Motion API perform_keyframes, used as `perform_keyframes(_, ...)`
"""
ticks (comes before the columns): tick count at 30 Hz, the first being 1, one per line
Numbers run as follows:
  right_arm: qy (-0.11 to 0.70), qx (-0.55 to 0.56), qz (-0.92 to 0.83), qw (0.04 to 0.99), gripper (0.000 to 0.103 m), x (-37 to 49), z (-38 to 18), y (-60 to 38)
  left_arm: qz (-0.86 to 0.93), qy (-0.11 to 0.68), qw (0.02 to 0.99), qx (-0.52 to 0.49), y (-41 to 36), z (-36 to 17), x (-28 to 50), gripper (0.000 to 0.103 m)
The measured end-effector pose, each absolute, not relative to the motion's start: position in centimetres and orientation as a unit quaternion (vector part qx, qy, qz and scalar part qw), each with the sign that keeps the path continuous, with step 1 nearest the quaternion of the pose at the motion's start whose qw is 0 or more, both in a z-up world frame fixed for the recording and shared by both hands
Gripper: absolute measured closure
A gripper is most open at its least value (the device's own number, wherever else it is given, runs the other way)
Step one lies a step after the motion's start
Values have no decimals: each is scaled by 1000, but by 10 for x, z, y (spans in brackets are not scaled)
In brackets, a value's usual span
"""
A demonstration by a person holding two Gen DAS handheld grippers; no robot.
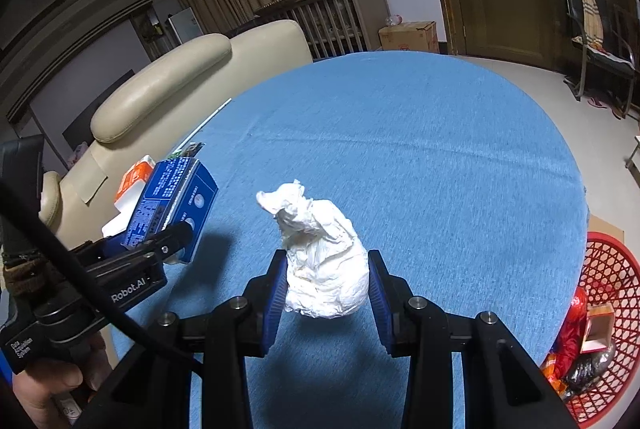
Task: Collect trash
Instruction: 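Lift the blue box and white tissue and hold both tools above the table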
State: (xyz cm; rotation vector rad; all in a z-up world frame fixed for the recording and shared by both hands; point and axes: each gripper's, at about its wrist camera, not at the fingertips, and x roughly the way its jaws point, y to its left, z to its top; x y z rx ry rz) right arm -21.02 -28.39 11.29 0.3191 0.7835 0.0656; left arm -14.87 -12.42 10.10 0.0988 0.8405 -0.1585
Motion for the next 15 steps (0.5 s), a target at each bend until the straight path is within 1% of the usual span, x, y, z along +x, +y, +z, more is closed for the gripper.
perform_keyframes(15,383,183,32,905,62,-215,105,-295,-89,424,899,63,-144,85,-149,46)
